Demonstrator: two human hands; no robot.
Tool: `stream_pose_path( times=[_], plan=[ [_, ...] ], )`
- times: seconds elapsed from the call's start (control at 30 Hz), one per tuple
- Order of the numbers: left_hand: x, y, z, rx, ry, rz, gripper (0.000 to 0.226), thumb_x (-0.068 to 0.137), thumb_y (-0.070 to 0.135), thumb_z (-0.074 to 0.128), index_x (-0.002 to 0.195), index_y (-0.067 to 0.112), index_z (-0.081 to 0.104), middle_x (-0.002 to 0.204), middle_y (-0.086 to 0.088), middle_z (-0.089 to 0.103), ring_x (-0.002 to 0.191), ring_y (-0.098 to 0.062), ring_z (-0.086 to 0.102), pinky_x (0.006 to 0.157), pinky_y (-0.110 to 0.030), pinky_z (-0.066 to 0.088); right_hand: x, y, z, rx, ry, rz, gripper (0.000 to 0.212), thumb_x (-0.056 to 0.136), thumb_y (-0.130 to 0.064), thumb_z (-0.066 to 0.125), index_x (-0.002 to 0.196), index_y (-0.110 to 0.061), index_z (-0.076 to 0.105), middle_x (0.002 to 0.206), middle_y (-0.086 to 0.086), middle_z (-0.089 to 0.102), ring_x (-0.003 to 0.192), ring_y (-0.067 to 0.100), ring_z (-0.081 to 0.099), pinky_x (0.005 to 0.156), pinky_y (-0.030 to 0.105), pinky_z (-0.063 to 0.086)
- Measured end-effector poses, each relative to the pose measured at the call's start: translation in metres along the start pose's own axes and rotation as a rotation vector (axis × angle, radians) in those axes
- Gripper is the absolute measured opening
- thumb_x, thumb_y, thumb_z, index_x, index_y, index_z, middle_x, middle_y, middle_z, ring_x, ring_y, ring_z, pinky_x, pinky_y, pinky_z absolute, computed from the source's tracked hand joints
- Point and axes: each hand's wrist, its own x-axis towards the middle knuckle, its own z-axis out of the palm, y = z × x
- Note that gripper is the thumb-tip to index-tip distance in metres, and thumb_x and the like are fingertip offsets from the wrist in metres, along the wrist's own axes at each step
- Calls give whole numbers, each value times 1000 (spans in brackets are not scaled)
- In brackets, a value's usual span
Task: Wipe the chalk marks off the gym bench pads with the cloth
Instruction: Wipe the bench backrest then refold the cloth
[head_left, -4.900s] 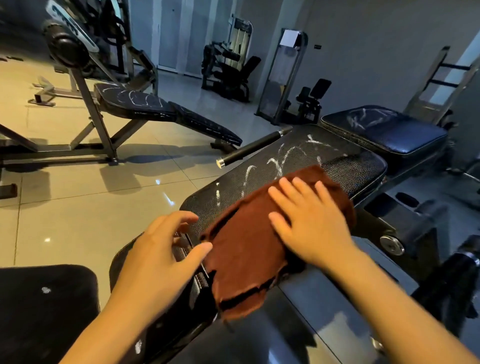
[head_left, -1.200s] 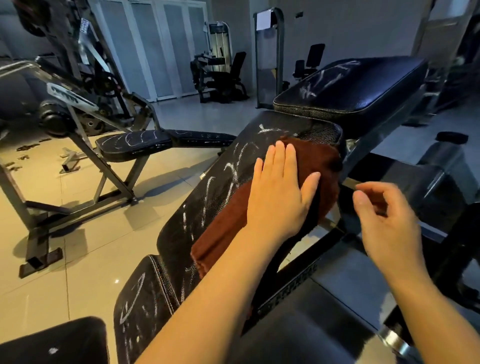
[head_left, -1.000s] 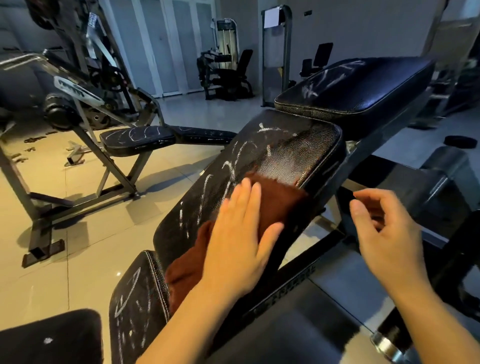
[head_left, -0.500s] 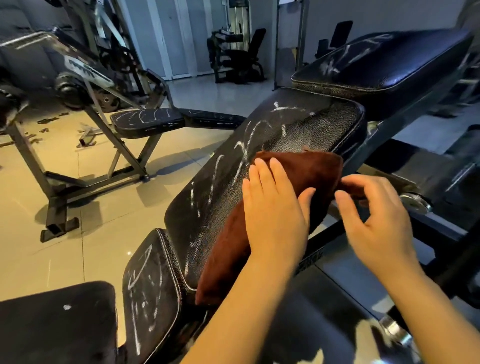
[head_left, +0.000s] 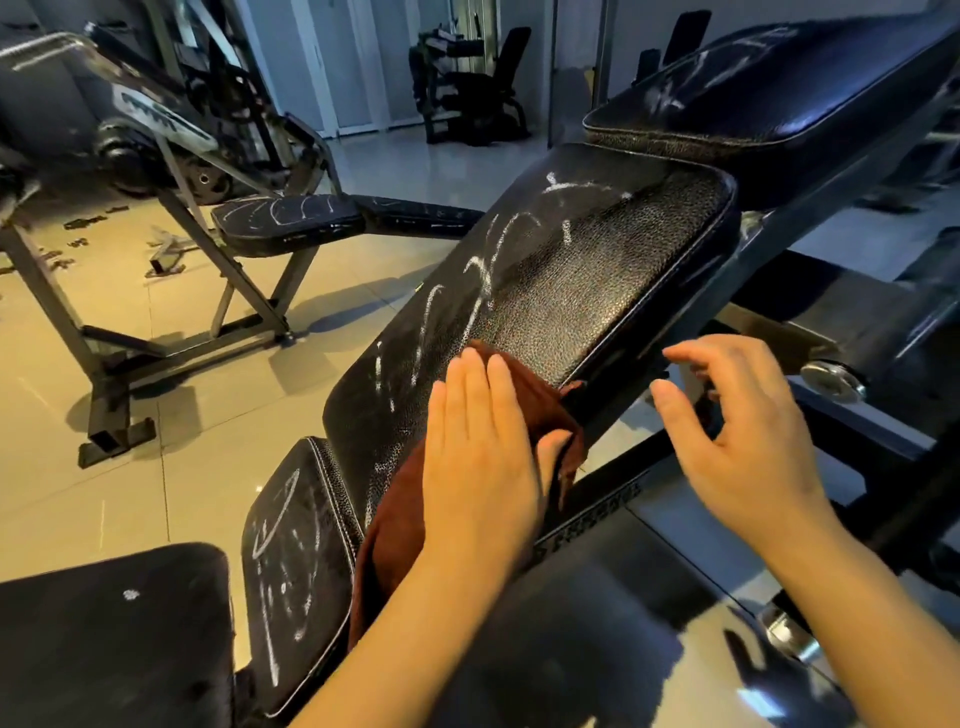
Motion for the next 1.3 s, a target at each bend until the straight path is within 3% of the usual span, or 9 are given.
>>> stream_pose_path(
  times=[0.1,0.3,0.5,0.6,0.67,0.77,0.93,1.13,1.3],
  plan=[
    [53,31,2,-72,18,-2,78,90,52,29,129,-12,49,131,-34,51,123,-46,50,103,-53,40,4,3,-2,-2,41,43,43,89,-43,45,113,-11,61,112,4,53,105,21,52,85,31,41],
    [63,48,-6,-117,-2,-56,81,92,57,19,142,-5,36,146,-28,39,135,-40,39,111,-47,32,5,8,-3,17,109,86,41,90,-41,45,112,-10,61,109,-4,49,102,20,52,84,25,38],
    [-11,6,-11,-139,46,162,60,95,35,39,142,-2,40,147,-24,40,134,-36,40,114,-38,24,3,4,-12,27,149,0,34,93,-34,46,107,-8,62,104,-5,52,95,17,52,80,14,36],
    [13,-4,-2,-38,84,316,58,89,14,48,142,-7,36,145,-29,39,134,-42,40,113,-45,33,2,7,-12,34,133,6,34,92,-35,46,108,-9,62,104,-6,50,95,17,52,80,16,36],
    [34,6,1,-32,89,340,54,88,5,40,139,-12,37,142,-33,40,132,-45,41,108,-49,38,2,9,-12,47,147,23,33,92,-35,46,107,-10,62,104,-5,51,96,18,53,81,22,39],
    [73,36,5,-44,57,281,53,92,8,33,141,-12,33,143,-34,38,134,-45,38,112,-47,34,4,10,-12,56,182,60,29,92,-32,50,107,-10,63,103,-5,53,97,18,55,82,27,44],
    [126,85,7,-105,123,154,53,91,12,31,139,-8,40,139,-31,45,130,-40,46,107,-43,39,5,14,-17,47,242,122,34,91,-36,47,108,-11,62,103,-6,52,94,13,53,80,10,39],
    [83,56,-5,-152,52,216,68,86,19,61,143,-6,34,147,-29,37,135,-41,40,112,-41,27,0,39,-35,-190,181,56,33,90,-35,46,102,-11,64,100,3,60,94,22,54,81,41,45],
    [63,49,-15,-204,-26,218,68,96,41,24,151,1,20,157,-20,20,146,-31,20,120,-33,10,-2,58,-49,-378,104,20,16,89,-22,60,100,-11,65,97,4,60,89,28,57,79,37,35]
  ],
)
